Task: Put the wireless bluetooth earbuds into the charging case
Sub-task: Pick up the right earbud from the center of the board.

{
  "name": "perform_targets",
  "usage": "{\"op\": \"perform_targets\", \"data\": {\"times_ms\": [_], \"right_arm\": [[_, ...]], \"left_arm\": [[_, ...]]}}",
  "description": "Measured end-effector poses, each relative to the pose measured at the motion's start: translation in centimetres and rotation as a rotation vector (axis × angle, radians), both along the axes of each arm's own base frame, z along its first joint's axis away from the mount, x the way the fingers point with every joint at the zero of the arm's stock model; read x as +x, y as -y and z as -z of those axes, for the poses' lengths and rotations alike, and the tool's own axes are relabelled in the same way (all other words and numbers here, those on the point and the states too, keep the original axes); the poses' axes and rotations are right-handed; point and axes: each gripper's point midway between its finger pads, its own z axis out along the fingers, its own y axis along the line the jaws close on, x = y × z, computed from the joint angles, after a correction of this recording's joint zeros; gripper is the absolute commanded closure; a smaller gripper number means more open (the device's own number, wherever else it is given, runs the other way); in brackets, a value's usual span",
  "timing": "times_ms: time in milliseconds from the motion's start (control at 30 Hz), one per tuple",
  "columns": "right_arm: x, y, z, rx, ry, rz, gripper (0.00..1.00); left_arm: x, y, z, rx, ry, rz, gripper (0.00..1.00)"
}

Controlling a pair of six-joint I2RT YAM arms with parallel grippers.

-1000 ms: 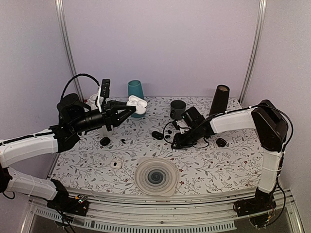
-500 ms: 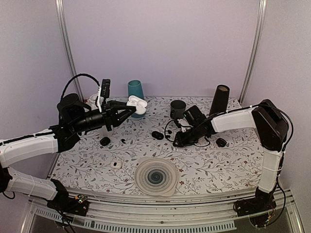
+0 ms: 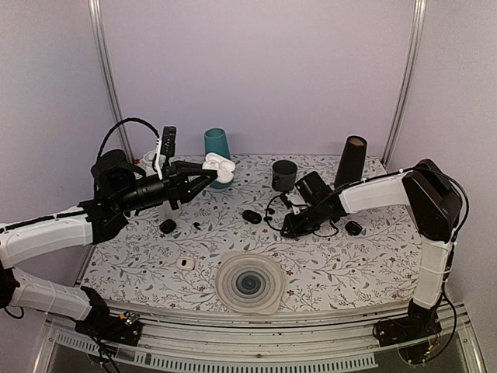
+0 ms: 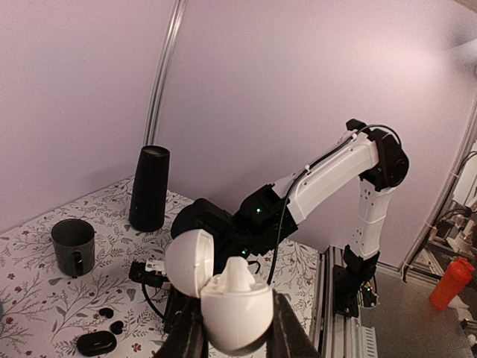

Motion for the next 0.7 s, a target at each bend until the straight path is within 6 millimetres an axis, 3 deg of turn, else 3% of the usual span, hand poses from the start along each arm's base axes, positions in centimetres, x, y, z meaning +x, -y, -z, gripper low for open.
{"op": "perform_targets", "data": {"times_ms": [700], "right_arm": [[-1.5,-1.4,0.2,-0.018,0.022,-0.086,0.76]], "left_arm": [[0.0,0.0,0.0,0.000,0.000,0.000,1.00]]}}
